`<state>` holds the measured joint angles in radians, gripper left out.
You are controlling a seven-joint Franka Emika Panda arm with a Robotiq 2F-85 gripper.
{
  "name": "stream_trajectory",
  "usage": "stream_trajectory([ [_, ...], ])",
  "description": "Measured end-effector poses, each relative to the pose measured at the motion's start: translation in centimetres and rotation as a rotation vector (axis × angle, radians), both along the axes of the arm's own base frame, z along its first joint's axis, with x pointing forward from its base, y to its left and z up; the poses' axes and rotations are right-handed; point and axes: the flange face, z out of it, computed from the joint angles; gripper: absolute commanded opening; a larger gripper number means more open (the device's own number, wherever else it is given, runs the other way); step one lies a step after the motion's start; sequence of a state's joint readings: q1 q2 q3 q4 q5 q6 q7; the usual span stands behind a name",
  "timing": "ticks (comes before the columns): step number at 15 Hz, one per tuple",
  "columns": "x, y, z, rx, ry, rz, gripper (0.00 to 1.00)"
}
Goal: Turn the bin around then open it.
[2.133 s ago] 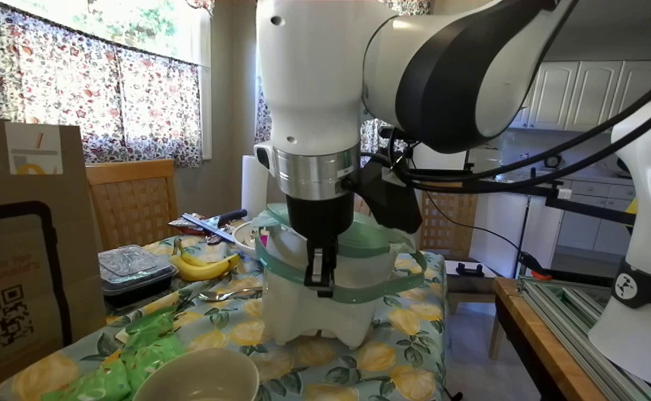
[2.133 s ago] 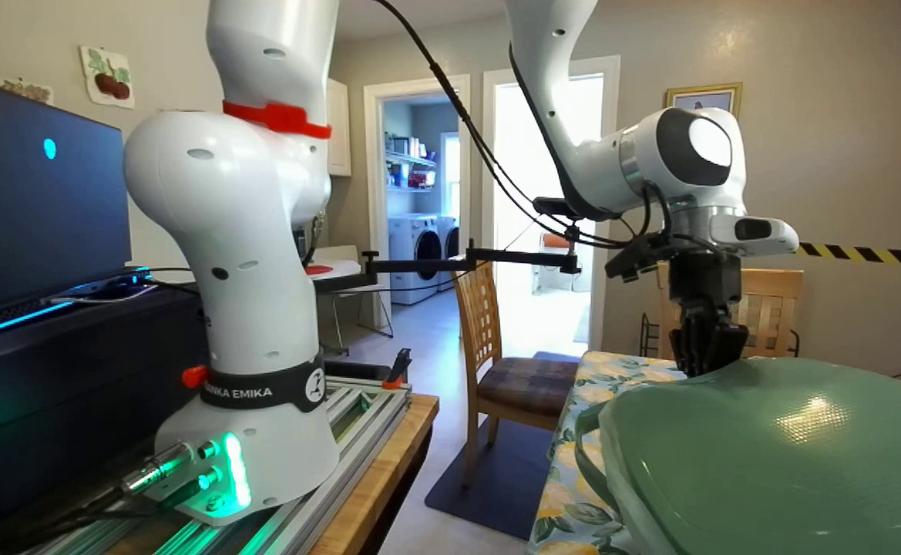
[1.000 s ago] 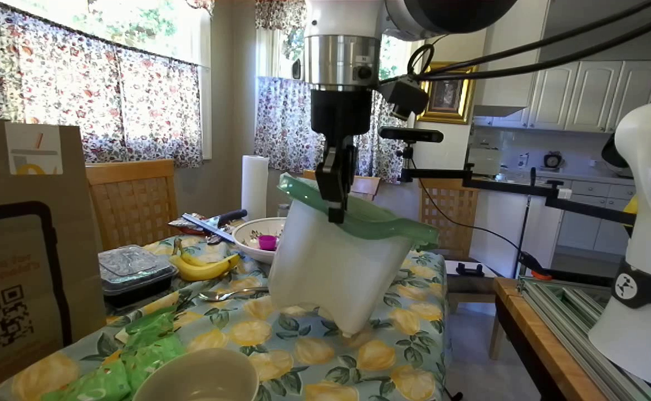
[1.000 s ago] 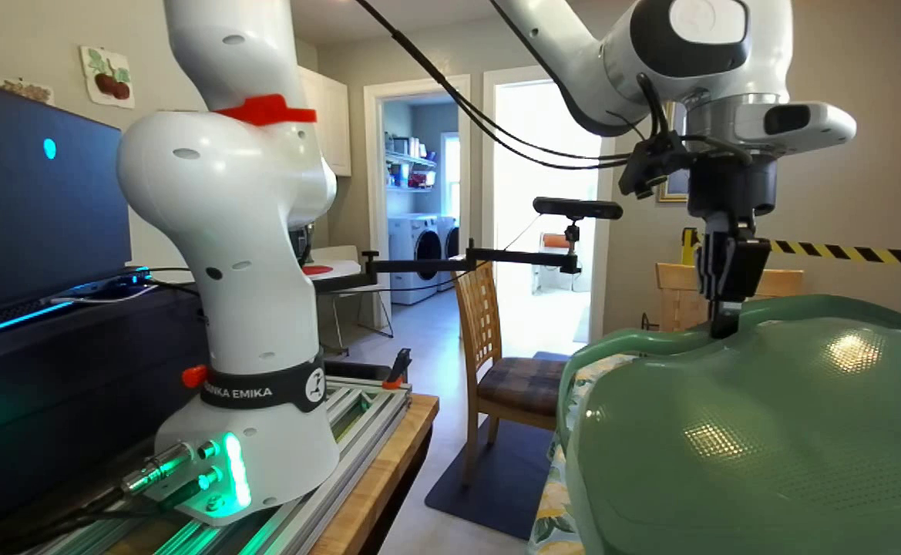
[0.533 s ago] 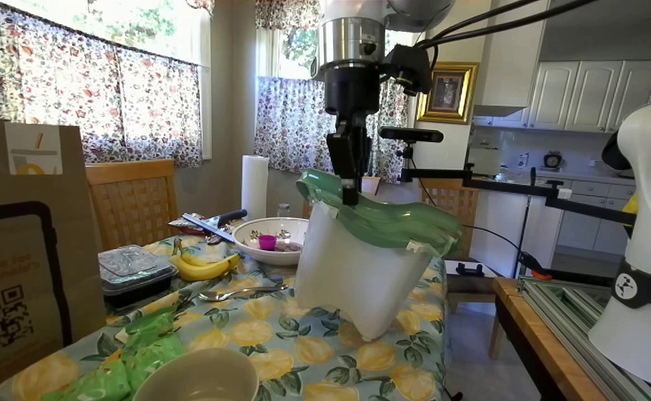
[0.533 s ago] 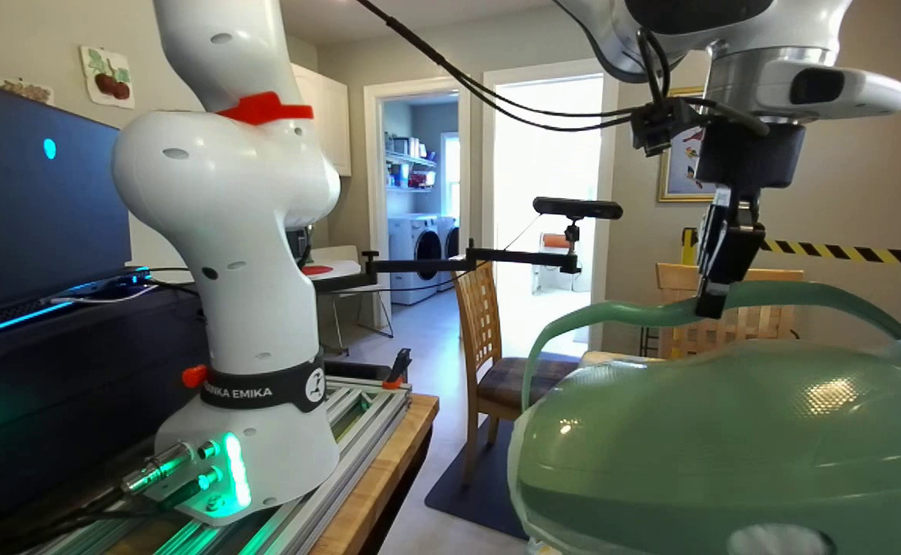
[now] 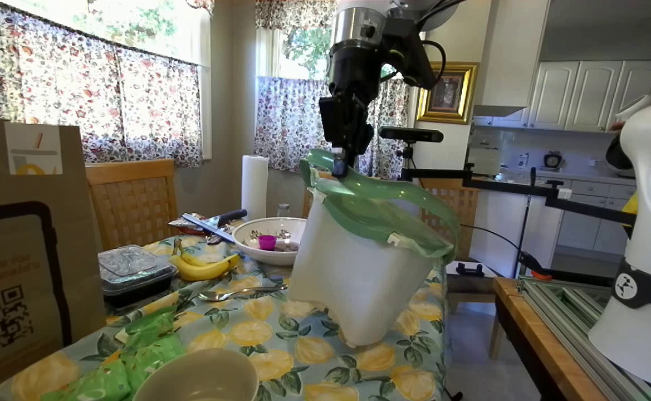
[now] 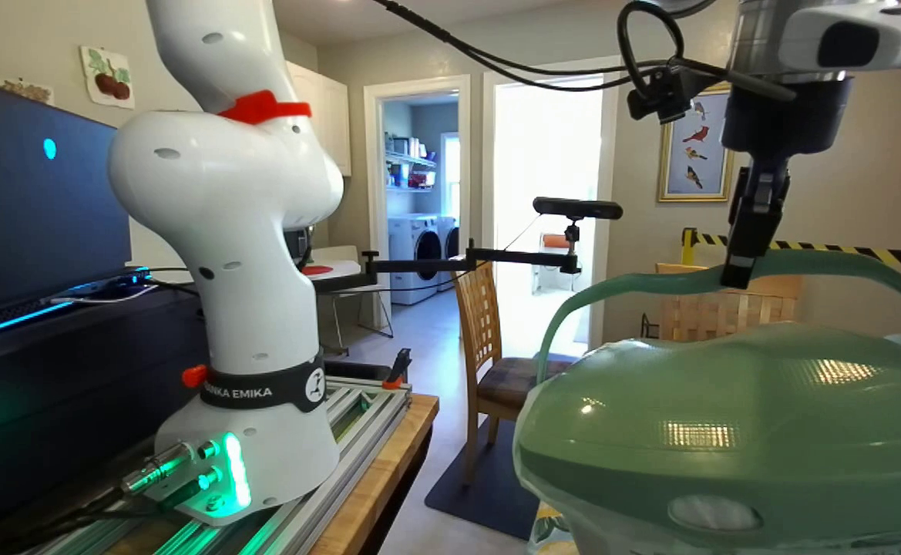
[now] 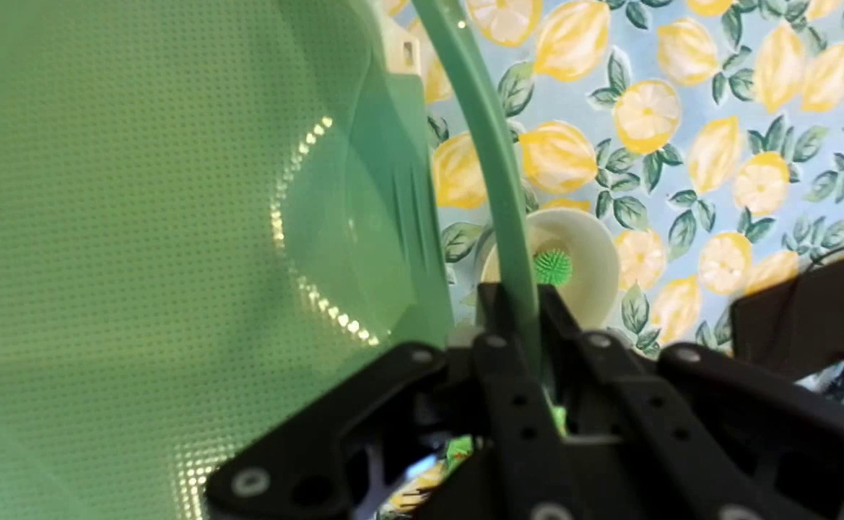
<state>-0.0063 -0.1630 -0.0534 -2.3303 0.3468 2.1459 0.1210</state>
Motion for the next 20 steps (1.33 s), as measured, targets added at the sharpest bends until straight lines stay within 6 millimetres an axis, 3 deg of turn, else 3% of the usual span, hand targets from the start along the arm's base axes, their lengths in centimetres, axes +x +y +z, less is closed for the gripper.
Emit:
stream_trajectory([
  [3, -0.2, -0.5, 0.7, 0.021, -0.022, 0.007, 0.13],
  [4, -0.2, -0.5, 0.7, 0.020, -0.024, 0.009, 0.03],
  [8, 0.0, -0.5, 0.4, 0.032, -0.024, -0.016, 0.03],
  [20, 2.3, -2.5, -0.6, 0.351, -0.093, -0.513, 0.03],
])
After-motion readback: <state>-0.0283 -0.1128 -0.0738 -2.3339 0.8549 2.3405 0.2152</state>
